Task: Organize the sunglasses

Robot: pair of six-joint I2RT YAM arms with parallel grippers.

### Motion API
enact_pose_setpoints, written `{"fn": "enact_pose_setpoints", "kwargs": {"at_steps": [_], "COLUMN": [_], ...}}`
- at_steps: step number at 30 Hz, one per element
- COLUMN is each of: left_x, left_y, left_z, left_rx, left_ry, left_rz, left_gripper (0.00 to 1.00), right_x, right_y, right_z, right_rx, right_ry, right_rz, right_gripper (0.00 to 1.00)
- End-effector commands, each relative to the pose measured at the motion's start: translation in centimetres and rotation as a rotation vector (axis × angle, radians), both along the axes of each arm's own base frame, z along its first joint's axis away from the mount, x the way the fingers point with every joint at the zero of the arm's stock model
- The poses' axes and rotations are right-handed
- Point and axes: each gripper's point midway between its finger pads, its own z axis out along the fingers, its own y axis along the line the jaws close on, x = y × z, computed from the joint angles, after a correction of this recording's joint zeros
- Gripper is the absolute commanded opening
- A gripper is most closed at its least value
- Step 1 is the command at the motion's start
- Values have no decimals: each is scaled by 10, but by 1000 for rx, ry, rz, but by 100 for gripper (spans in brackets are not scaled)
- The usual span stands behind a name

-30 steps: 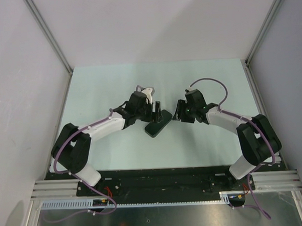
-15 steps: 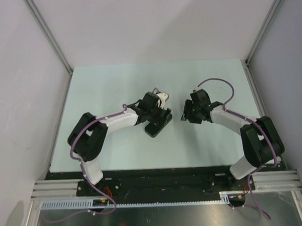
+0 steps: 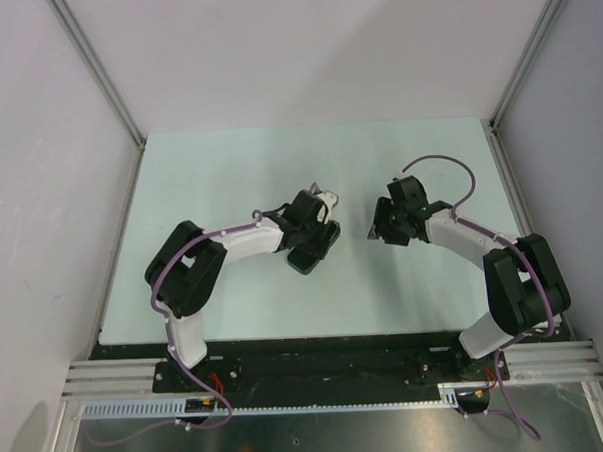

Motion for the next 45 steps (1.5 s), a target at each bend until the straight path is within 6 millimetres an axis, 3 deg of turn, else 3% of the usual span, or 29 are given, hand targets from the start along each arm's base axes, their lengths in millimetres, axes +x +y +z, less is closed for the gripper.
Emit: {"fn": "enact_pose_setpoints", "kwargs": {"at_steps": [1, 7, 10, 14, 17, 18, 21, 22, 23, 26, 34, 39, 45], "left_x": [6, -5, -4, 0, 2, 3, 9, 13, 13, 14, -2, -13, -29], "left_y": [34, 72, 89, 87, 85, 87, 95, 98, 102, 111, 131, 170, 203], "left_z": [-4, -10, -12, -6, 5, 10, 35, 55, 64, 107, 189, 238, 280], "left_rx": [103, 88, 97, 85, 42, 31, -5, -38, -48, -126, -189, -204, -226], "left_ry": [-8, 57, 60, 51, 51, 49, 8, -29, -44, -112, -309, -477, -611], "left_rz": [249, 574, 629, 617, 633, 640, 661, 670, 673, 654, 521, 592, 658], "left_gripper": [71, 65, 66, 81, 100, 100, 100, 100, 100, 100, 100, 100, 100], "right_x": [11, 11, 10, 10, 11, 11, 14, 14, 13, 17, 15, 9, -2], "right_y": [5, 6, 8, 9, 9, 7, 0, -3, -5, -24, -68, -109, -155], "right_z": [10, 5, 3, 5, 10, 11, 19, 26, 29, 47, 87, 137, 187], "right_rx": [21, 30, 33, 29, 28, 26, 8, -3, -5, -51, -79, -90, -109], "right_ry": [-35, -20, -14, -26, -39, -44, -68, -89, -97, -152, -242, -383, -543], "right_rz": [13, 16, 24, 34, 32, 30, 5, -3, -8, -78, -187, -306, -428], "right_gripper": [54, 54, 54, 57, 60, 61, 67, 70, 81, 100, 100, 100, 100]}}
